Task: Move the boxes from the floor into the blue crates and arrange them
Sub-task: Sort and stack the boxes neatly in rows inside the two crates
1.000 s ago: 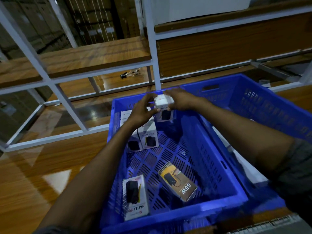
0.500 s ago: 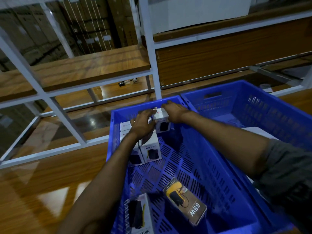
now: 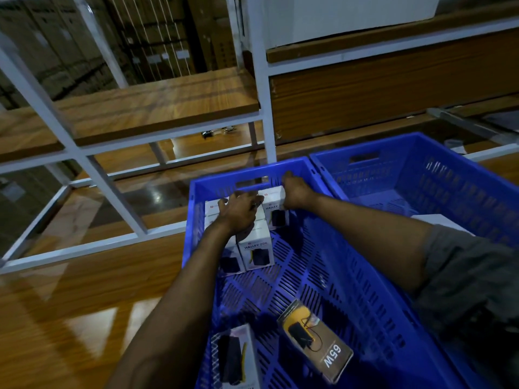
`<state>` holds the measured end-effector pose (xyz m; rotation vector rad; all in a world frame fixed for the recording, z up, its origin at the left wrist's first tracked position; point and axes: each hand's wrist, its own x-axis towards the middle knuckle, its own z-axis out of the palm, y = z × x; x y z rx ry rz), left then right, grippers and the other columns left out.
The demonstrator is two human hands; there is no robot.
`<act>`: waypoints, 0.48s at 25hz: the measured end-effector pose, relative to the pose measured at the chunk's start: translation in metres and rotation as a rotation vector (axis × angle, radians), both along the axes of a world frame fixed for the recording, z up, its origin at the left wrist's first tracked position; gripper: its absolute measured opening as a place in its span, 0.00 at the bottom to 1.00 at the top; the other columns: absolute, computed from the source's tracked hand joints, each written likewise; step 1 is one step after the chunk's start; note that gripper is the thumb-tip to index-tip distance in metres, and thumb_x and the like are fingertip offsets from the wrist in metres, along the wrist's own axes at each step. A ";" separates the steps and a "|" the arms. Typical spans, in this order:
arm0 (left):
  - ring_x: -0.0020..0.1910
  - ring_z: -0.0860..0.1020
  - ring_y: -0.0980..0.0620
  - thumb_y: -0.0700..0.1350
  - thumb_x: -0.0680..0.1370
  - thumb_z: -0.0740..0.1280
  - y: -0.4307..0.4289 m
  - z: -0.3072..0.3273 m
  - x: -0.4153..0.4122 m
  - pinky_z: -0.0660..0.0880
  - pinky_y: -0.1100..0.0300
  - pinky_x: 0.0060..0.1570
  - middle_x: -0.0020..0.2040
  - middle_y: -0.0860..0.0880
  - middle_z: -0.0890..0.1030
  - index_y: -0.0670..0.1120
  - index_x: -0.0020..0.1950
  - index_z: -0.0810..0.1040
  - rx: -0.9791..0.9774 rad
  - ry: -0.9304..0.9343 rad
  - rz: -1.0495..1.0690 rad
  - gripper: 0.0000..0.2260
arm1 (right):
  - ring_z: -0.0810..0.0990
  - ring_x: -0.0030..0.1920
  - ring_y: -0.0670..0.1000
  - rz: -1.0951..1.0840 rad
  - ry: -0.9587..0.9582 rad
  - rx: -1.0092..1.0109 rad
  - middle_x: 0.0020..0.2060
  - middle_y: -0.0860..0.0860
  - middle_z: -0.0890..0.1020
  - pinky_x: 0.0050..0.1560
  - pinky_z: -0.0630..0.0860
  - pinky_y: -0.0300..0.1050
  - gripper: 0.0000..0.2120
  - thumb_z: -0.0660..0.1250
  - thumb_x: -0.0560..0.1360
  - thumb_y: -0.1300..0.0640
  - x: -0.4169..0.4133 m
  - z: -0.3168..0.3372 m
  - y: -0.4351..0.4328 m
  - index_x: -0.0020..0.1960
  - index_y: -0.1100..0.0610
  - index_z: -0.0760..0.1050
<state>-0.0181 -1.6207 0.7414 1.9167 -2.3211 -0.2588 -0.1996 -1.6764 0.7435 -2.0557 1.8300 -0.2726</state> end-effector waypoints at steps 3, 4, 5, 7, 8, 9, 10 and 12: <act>0.75 0.65 0.43 0.49 0.84 0.60 0.004 0.005 0.003 0.59 0.40 0.69 0.75 0.52 0.71 0.55 0.71 0.75 -0.050 0.054 0.018 0.16 | 0.84 0.56 0.59 -0.114 -0.028 0.184 0.58 0.60 0.82 0.51 0.81 0.50 0.29 0.80 0.70 0.56 0.006 -0.009 0.000 0.66 0.65 0.74; 0.74 0.65 0.43 0.50 0.83 0.62 0.007 0.010 0.003 0.59 0.41 0.69 0.74 0.52 0.72 0.55 0.71 0.75 -0.084 0.064 0.039 0.16 | 0.84 0.55 0.58 -0.110 -0.023 0.214 0.58 0.60 0.83 0.51 0.82 0.50 0.25 0.78 0.72 0.56 0.008 -0.014 0.001 0.65 0.64 0.76; 0.73 0.66 0.43 0.50 0.82 0.63 0.009 0.014 0.003 0.60 0.43 0.68 0.73 0.52 0.72 0.55 0.69 0.76 -0.129 0.070 0.059 0.15 | 0.84 0.56 0.59 -0.102 -0.016 0.207 0.59 0.60 0.83 0.51 0.82 0.50 0.22 0.76 0.74 0.56 0.011 -0.020 0.001 0.64 0.63 0.77; 0.69 0.71 0.46 0.52 0.81 0.66 0.019 0.020 0.005 0.65 0.47 0.65 0.68 0.52 0.77 0.56 0.65 0.79 -0.203 0.141 0.075 0.13 | 0.83 0.58 0.61 -0.105 -0.022 0.158 0.60 0.61 0.82 0.53 0.81 0.52 0.18 0.73 0.76 0.56 0.013 -0.027 0.003 0.64 0.63 0.77; 0.64 0.75 0.48 0.52 0.81 0.67 0.024 0.023 0.007 0.70 0.49 0.61 0.63 0.53 0.80 0.56 0.60 0.81 -0.206 0.234 0.081 0.09 | 0.82 0.58 0.61 -0.113 -0.041 0.147 0.60 0.61 0.82 0.54 0.81 0.52 0.17 0.72 0.77 0.56 0.014 -0.027 0.003 0.63 0.63 0.77; 0.58 0.80 0.50 0.51 0.80 0.68 0.029 0.026 0.010 0.75 0.52 0.56 0.57 0.53 0.83 0.56 0.54 0.81 -0.160 0.334 0.089 0.04 | 0.82 0.58 0.62 -0.114 -0.057 0.138 0.60 0.61 0.82 0.54 0.80 0.52 0.16 0.72 0.78 0.56 0.013 -0.028 0.002 0.62 0.63 0.77; 0.51 0.82 0.53 0.51 0.80 0.68 0.035 0.030 0.011 0.77 0.54 0.49 0.51 0.55 0.84 0.55 0.49 0.81 -0.085 0.367 0.090 0.03 | 0.82 0.58 0.62 -0.114 -0.058 0.132 0.60 0.61 0.82 0.54 0.80 0.52 0.16 0.72 0.78 0.56 0.012 -0.027 0.004 0.62 0.63 0.77; 0.44 0.83 0.57 0.51 0.80 0.69 0.049 0.041 0.012 0.77 0.58 0.44 0.45 0.55 0.85 0.52 0.47 0.82 0.102 0.224 0.025 0.06 | 0.82 0.58 0.61 -0.084 -0.014 0.136 0.59 0.60 0.82 0.55 0.80 0.52 0.19 0.75 0.75 0.56 0.011 -0.023 0.007 0.62 0.63 0.77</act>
